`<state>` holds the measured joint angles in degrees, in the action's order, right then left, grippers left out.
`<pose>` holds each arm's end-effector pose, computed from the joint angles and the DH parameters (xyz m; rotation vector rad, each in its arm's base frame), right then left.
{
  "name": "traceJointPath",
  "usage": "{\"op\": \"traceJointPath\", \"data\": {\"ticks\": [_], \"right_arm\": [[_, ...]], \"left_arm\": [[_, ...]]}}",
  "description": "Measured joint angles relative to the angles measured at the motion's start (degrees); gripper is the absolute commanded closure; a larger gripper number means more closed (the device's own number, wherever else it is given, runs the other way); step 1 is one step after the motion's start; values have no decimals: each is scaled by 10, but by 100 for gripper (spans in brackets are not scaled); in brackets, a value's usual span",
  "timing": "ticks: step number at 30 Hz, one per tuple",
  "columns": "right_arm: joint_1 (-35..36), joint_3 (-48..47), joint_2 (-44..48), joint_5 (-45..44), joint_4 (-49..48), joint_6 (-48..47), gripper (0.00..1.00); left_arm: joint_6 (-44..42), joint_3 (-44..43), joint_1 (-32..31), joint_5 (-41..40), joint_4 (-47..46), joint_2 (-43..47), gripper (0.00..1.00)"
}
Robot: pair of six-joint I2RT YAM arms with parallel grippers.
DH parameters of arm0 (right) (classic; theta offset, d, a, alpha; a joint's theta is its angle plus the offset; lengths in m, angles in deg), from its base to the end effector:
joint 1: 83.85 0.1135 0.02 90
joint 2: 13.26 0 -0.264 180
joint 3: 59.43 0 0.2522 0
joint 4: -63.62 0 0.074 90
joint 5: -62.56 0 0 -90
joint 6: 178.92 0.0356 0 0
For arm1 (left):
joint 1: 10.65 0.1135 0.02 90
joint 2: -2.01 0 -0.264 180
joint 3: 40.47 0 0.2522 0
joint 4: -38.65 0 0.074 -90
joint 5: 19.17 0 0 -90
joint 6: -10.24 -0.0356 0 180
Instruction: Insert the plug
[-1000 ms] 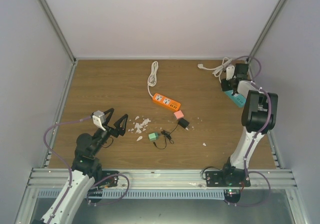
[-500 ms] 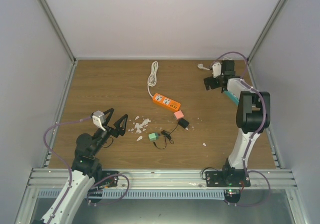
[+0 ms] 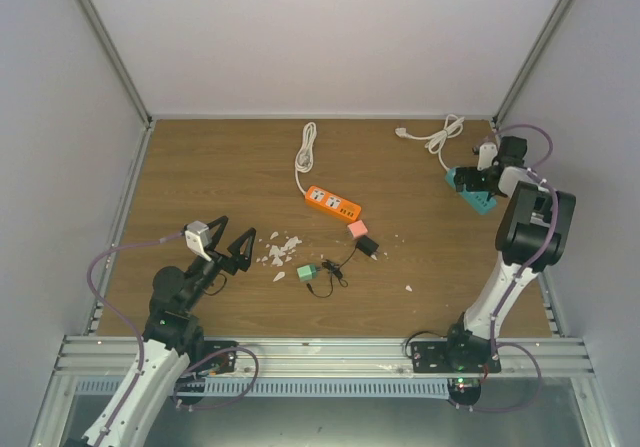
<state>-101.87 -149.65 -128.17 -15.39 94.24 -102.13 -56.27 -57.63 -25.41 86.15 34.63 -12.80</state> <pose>0.4039 -0.1236 0.1581 0.0226 2.5054 0.0440 0.1179 -0.0408 0.2033 0.1100 1.5028 -0.7350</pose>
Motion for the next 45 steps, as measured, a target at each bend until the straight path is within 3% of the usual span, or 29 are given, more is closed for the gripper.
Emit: {"op": "traceJointPath", "data": {"ticks": [13, 15, 19, 25, 33, 38, 45], "right_arm": [[23, 0, -27, 9, -6, -10, 1], [25, -1, -31, 3, -9, -12, 11], [26, -1, -32, 1, -12, -15, 53], [39, -1, -32, 4, -14, -16, 75], [90, 9, -25, 4, -30, -27, 76], [172, -7, -25, -2, -25, -48, 76], [306, -101, -49, -19, -14, -72, 76]], "left_arm": [[0, 2, 0, 0, 0, 0, 1], [0, 2, 0, 0, 0, 0, 1], [0, 2, 0, 0, 0, 0, 1], [0, 2, 0, 0, 0, 0, 1], [0, 2, 0, 0, 0, 0, 1], [0, 2, 0, 0, 0, 0, 1], [0, 2, 0, 0, 0, 0, 1]]}}
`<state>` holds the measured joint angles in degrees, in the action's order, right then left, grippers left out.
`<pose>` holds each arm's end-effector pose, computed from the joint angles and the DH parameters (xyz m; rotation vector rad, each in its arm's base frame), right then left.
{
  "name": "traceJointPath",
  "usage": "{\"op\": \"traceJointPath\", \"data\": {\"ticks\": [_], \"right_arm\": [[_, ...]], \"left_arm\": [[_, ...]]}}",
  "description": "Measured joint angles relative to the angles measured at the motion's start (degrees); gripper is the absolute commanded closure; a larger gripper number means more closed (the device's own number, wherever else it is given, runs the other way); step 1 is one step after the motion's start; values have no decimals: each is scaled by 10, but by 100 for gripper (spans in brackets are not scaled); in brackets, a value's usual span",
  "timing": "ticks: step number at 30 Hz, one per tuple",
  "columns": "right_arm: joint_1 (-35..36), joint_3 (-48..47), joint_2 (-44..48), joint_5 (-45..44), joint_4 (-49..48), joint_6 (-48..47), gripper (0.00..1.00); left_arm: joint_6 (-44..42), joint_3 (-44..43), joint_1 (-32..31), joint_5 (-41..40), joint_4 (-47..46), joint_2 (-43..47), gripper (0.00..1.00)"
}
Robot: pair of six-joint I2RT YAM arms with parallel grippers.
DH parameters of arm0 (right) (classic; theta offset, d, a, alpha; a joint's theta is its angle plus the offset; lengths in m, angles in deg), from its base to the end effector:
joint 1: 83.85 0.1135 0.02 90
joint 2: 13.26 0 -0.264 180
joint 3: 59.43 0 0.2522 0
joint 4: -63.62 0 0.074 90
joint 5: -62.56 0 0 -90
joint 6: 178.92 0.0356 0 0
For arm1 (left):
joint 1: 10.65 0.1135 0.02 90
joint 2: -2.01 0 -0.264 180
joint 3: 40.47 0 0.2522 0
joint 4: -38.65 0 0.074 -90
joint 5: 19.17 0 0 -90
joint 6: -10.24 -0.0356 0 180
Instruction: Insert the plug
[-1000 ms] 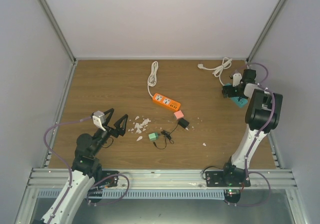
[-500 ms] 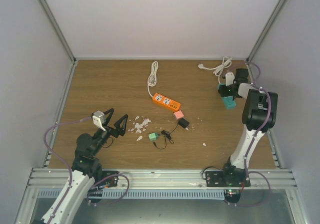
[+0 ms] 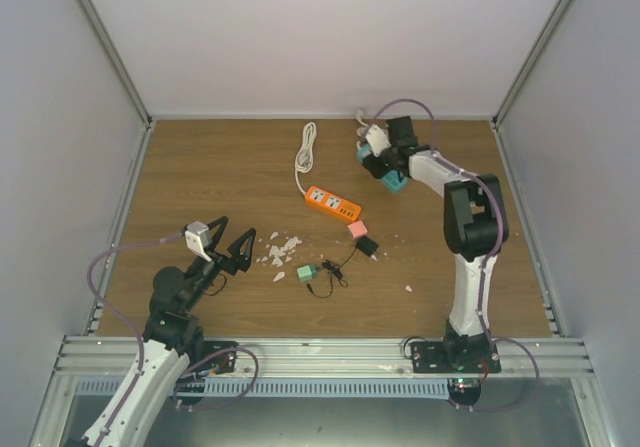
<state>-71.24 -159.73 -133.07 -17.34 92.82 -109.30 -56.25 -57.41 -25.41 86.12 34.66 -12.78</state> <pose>0.4484 0.1067 0.1764 -0.7605 2.2858 0.1508 0.1180 -0.0408 0.2019 0.1087 1.5069 -0.7348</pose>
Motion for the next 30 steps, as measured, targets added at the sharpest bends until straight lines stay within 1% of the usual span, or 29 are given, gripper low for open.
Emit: {"op": "traceJointPath", "data": {"ticks": [4, 9, 12, 16, 20, 24, 27, 30], "right_arm": [[66, -74, -51, -17, 2, -11, 76], [124, -139, -113, -27, 15, -18, 76], [143, -161, -134, -33, 25, -19, 76], [154, -165, -143, -43, 29, -21, 76], [160, -143, -135, -49, 7, -23, 76], [176, -67, -91, -56, -19, -23, 75], [200, -12, -56, -54, -27, -21, 75], [237, 23, -35, -54, -28, -17, 74]], "left_arm": [[0, 0, 0, 0, 0, 0, 1], [0, 0, 0, 0, 0, 0, 1], [0, 0, 0, 0, 0, 0, 1], [0, 0, 0, -1, 0, 0, 1], [0, 0, 0, -2, 0, 0, 1], [0, 0, 0, -2, 0, 0, 1], [0, 0, 0, -2, 0, 0, 1], [0, 0, 0, -2, 0, 0, 1]]}}
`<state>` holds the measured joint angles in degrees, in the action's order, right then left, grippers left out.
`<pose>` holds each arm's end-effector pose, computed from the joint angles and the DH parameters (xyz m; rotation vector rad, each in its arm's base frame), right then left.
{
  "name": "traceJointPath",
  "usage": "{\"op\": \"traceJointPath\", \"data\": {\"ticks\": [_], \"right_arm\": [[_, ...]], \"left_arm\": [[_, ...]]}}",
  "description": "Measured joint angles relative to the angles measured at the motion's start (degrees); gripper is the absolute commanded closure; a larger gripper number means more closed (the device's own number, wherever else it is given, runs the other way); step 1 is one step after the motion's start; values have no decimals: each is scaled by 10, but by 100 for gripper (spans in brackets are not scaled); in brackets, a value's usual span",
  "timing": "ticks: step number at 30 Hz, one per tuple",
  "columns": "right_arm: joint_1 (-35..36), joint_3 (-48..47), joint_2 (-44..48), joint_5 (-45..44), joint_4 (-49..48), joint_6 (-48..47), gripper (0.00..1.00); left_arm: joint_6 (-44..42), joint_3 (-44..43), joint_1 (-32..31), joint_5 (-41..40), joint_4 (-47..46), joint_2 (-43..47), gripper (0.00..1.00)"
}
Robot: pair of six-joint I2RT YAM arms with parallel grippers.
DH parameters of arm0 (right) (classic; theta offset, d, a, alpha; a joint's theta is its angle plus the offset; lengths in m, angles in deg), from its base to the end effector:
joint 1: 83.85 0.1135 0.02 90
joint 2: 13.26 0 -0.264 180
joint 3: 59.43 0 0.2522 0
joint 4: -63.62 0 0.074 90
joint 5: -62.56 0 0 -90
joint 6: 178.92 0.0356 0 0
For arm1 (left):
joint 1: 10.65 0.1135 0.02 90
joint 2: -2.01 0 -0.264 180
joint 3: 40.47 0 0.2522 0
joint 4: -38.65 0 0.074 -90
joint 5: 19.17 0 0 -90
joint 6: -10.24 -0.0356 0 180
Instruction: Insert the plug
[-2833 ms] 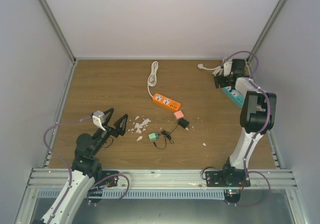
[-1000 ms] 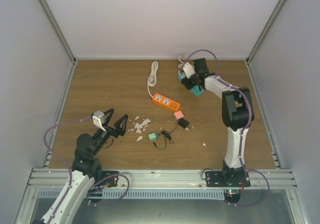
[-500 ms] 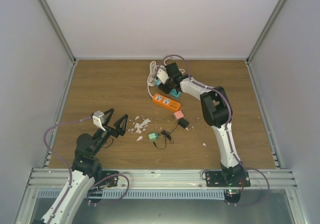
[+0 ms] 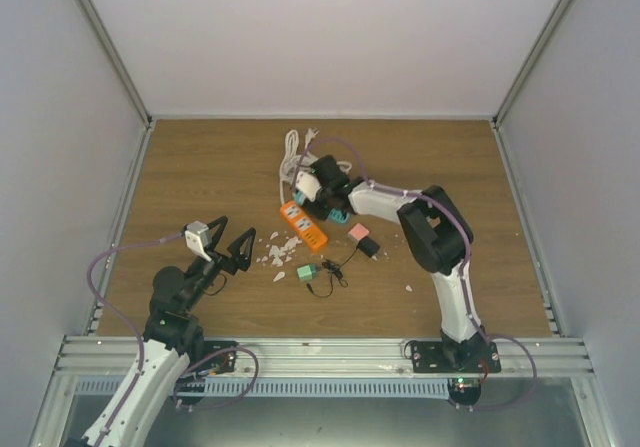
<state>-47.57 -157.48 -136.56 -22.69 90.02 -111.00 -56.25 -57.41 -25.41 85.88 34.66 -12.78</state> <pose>0.3699 0.2751 0.1407 -1.2401 2.1473 0.2086 0.1181 -0.0407 0.2019 0.1051 1.5066 -0.7318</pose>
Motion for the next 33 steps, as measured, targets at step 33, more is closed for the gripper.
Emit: {"op": "traceJointPath", "data": {"ticks": [33], "right_arm": [[95, 152, 167, -121, -56, 164, 65]], "left_arm": [[0, 0, 0, -1, 0, 0, 1]]}}
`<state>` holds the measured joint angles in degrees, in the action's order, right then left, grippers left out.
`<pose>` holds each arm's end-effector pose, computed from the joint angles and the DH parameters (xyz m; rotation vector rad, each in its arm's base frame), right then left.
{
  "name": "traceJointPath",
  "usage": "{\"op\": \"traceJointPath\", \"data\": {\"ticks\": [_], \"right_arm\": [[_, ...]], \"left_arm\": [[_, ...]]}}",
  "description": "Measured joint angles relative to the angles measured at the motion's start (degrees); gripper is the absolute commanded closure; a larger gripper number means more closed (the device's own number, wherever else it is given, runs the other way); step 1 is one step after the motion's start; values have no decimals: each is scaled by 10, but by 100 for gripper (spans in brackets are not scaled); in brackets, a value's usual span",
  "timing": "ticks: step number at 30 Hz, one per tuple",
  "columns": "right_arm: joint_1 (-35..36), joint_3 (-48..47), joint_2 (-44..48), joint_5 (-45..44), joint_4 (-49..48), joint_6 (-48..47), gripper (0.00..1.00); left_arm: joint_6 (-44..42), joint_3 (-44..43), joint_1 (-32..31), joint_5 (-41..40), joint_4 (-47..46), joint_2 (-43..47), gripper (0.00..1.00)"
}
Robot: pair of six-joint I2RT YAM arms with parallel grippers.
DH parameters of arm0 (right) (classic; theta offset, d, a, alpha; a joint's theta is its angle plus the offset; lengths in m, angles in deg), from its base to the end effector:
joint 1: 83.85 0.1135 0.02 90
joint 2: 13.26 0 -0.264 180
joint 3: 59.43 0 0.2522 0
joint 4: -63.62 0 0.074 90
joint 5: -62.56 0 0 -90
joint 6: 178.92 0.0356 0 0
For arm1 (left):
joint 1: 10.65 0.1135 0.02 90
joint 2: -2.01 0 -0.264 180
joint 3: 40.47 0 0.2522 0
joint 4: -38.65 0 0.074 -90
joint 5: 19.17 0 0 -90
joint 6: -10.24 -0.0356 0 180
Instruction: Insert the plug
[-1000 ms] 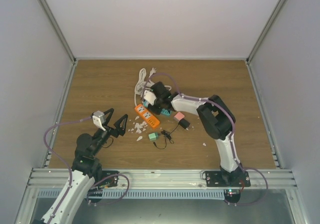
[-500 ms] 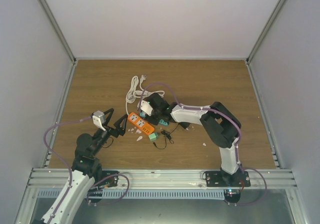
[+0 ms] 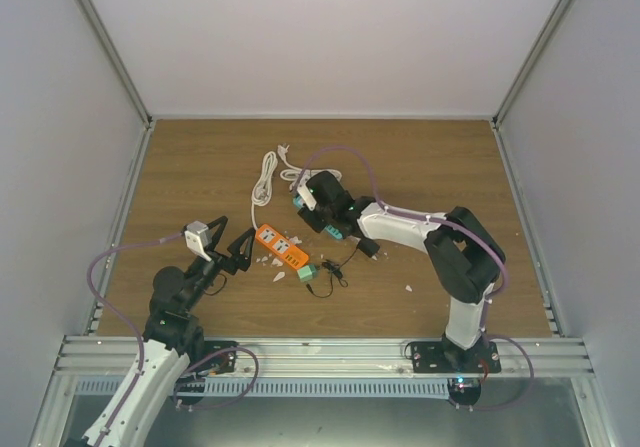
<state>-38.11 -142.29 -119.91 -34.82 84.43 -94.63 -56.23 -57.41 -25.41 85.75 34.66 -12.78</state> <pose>0.2854 0.2863 0.1879 -0.9623 2.1432 0.1939 0.1181 -0.0406 0.2019 0.1030 1.5065 -0.7304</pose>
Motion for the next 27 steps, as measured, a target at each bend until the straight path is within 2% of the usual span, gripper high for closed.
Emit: {"op": "traceJointPath", "data": {"ticks": [12, 15, 18, 27], "right_arm": [[-32, 21, -5, 28, -22, 90, 68], [-45, 22, -12, 34, -22, 110, 67], [-60, 28, -14, 37, -25, 130, 62], [-76, 39, -14, 38, -46, 160, 61]], "left_arm": [[0, 0, 0, 0, 0, 0, 1], [0, 0, 0, 0, 0, 0, 1], [0, 0, 0, 0, 0, 0, 1], [0, 0, 0, 0, 0, 0, 1]]}}
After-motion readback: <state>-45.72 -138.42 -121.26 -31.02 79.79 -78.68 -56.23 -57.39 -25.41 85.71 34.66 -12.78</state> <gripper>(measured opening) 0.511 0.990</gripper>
